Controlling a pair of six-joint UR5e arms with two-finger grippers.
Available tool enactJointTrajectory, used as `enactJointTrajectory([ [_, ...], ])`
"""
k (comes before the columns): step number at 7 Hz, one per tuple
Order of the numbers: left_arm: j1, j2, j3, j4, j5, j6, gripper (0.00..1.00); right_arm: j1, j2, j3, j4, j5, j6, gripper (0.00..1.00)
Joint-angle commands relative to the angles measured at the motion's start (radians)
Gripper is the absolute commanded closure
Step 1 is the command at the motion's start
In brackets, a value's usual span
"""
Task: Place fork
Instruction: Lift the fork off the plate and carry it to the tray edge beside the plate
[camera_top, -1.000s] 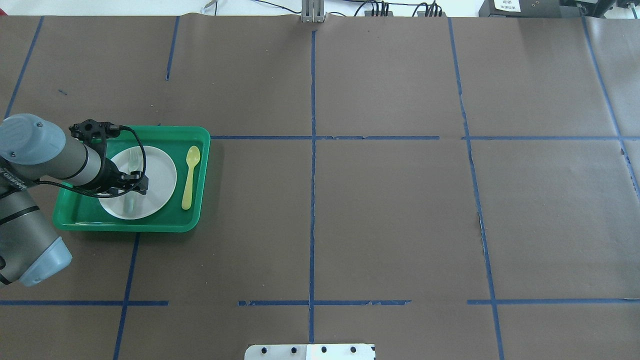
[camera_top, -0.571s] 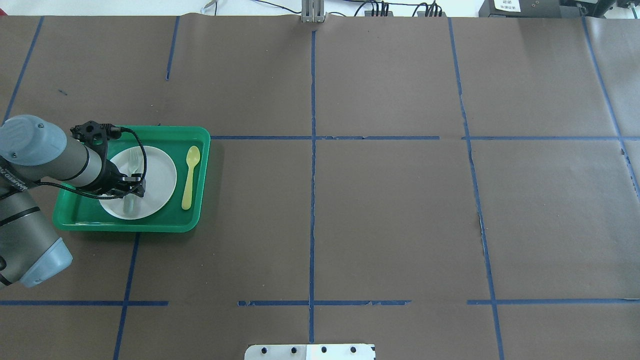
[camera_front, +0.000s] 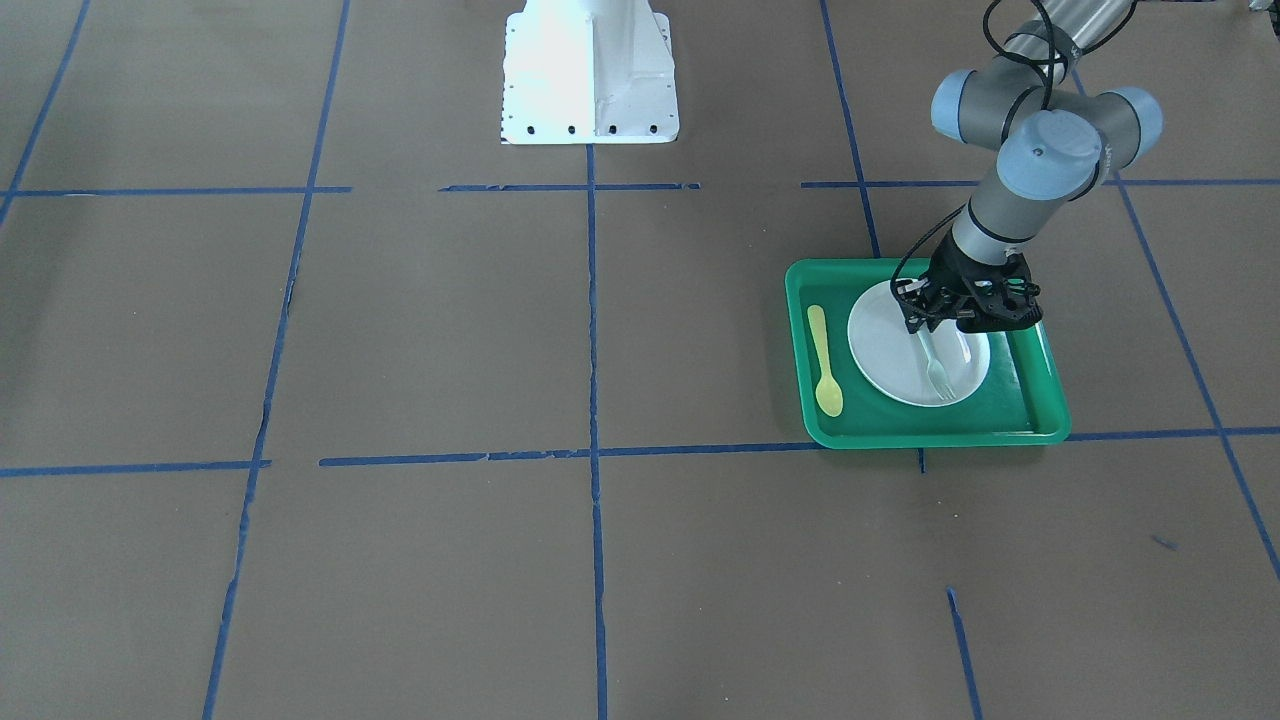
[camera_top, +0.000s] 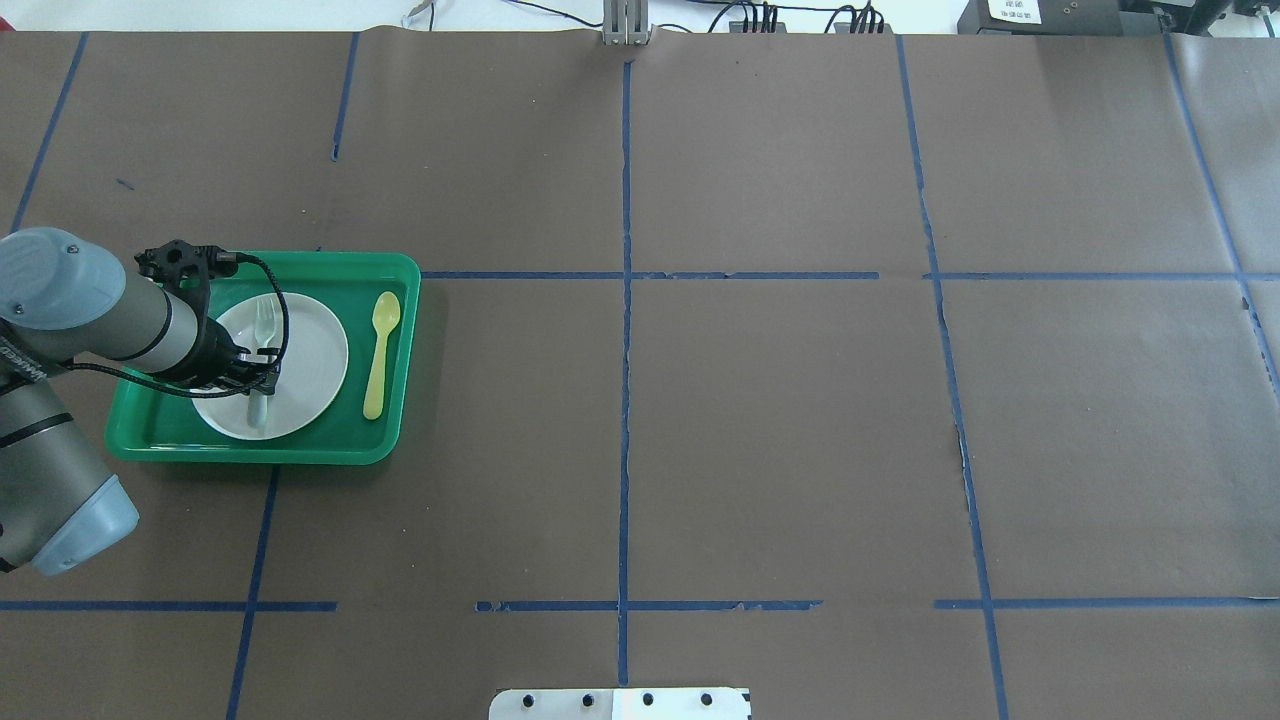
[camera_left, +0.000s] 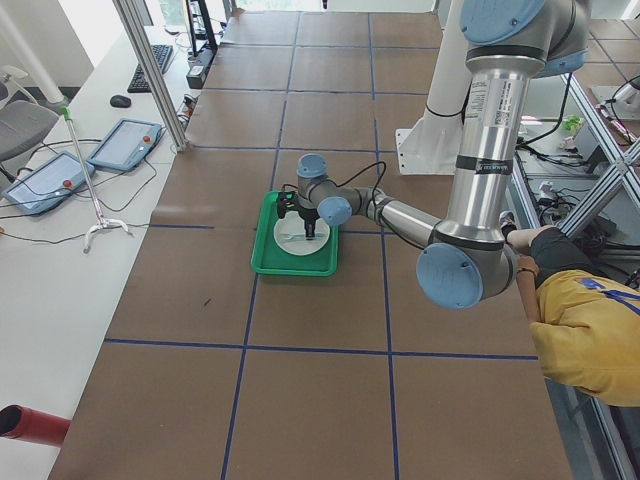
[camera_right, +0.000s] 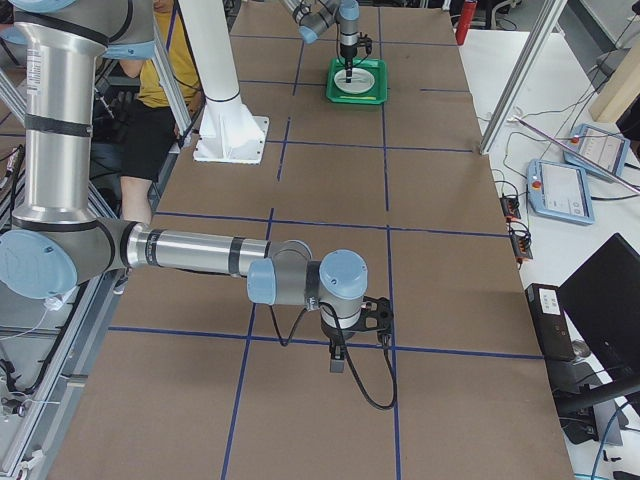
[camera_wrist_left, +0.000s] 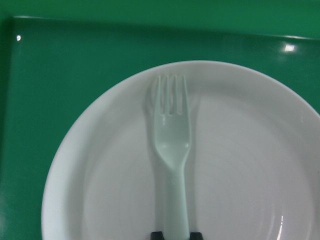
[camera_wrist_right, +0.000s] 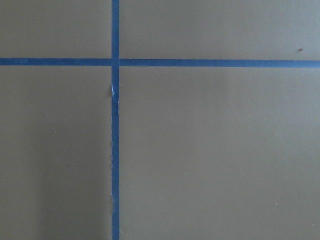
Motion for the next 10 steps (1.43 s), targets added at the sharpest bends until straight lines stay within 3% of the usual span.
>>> enactJointTrajectory([
  [1, -0.051, 0.024, -0.06, 0.004, -0.06, 0.035, 1.0, 0.0, 0.0, 0.0, -0.001, 0.0, 0.0, 0.0],
  [4, -0.157, 0.105, -0.026, -0.003, -0.068, 0.201, 1.0, 0.0, 0.0, 0.0, -0.001, 0.0, 0.0, 0.0],
  [8, -0.146, 0.098, 0.048, -0.008, -0.071, 0.204, 1.0, 0.0, 0.0, 0.0, -0.001, -0.001, -0.002, 0.0],
  [9, -0.146, 0.096, 0.05, -0.008, -0.071, 0.204, 0.81, 0.0, 0.0, 0.0, -0.001, 0.0, 0.0, 0.0],
  [10, -0.146, 0.095, 0.05, -0.008, -0.068, 0.206, 0.23, 0.0, 0.0, 0.0, -0.001, -0.001, 0.0, 0.0],
])
